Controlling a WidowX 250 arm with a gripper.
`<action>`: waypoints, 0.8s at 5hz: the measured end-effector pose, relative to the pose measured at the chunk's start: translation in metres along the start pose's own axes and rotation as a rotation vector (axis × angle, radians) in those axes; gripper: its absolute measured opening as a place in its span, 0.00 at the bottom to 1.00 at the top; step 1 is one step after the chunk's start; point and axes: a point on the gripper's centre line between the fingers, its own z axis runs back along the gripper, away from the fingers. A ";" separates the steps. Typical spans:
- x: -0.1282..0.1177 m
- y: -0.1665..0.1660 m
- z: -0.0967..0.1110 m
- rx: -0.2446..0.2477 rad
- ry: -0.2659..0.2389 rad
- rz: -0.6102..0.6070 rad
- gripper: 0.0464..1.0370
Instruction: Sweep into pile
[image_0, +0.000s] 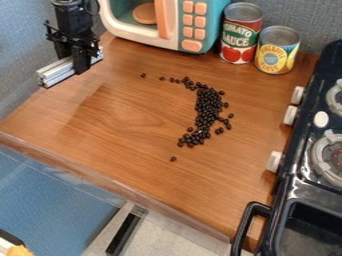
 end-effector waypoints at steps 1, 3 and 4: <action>0.004 0.001 -0.012 0.002 -0.010 -0.028 0.35; 0.017 -0.002 -0.026 0.044 -0.045 -0.029 0.35; 0.017 -0.019 -0.033 0.031 -0.054 -0.050 0.35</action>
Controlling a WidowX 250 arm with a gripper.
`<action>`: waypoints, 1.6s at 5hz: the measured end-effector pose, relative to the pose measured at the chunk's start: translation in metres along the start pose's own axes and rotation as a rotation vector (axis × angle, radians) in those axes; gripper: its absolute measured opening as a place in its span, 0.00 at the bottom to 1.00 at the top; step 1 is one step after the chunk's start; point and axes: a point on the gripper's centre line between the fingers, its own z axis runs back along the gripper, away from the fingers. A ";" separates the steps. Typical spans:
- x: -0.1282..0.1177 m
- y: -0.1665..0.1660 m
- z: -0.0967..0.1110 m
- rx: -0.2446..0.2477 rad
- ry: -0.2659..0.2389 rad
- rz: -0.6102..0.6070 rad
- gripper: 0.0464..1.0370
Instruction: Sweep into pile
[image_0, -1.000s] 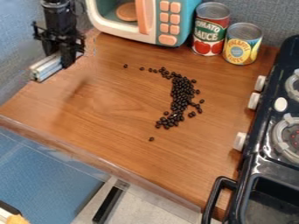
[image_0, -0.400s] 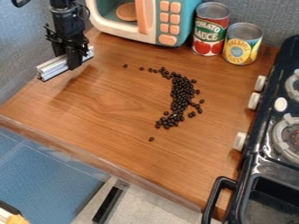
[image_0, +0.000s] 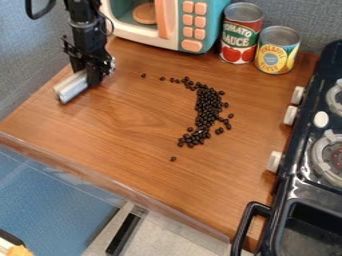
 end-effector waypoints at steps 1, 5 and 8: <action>0.008 -0.027 0.003 -0.012 -0.013 -0.037 0.35; 0.032 -0.094 0.012 -0.075 -0.011 -0.075 0.35; 0.041 -0.125 0.017 -0.119 -0.011 -0.078 0.35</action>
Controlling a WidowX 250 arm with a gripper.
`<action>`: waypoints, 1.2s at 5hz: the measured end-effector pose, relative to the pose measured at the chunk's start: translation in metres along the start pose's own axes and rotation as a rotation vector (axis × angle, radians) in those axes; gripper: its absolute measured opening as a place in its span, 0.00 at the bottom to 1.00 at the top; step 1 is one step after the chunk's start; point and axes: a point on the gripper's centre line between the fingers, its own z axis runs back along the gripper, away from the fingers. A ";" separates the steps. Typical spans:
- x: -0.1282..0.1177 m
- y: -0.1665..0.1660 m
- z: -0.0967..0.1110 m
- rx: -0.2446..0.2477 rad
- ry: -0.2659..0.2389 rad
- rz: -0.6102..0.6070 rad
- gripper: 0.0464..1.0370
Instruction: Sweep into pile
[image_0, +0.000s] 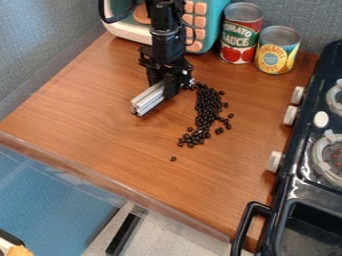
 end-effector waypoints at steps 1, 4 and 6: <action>-0.004 -0.004 0.002 -0.002 0.003 -0.010 0.35; -0.018 0.042 0.046 0.024 -0.106 0.060 0.35; -0.018 0.064 0.022 0.073 -0.064 0.086 0.35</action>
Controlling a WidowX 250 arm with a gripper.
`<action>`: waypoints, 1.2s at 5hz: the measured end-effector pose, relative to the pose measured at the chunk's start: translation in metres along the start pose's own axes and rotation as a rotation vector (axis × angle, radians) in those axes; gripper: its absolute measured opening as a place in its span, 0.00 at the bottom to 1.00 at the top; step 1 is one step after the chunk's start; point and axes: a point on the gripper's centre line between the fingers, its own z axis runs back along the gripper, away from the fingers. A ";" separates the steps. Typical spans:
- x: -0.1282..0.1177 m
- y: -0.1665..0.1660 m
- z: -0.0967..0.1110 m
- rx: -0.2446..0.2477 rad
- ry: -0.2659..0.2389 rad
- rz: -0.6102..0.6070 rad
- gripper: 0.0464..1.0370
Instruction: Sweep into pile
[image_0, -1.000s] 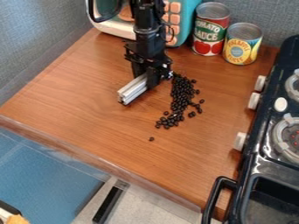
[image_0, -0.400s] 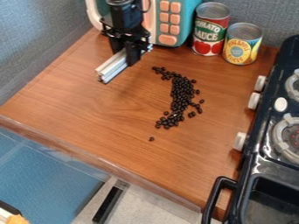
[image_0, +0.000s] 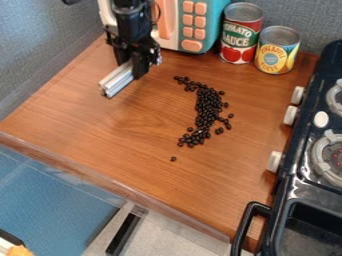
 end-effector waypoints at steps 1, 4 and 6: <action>0.004 0.002 -0.007 0.018 0.009 0.011 0.35; 0.012 -0.023 -0.028 0.036 0.024 -0.014 0.35; 0.011 -0.062 -0.026 -0.002 0.021 -0.054 0.35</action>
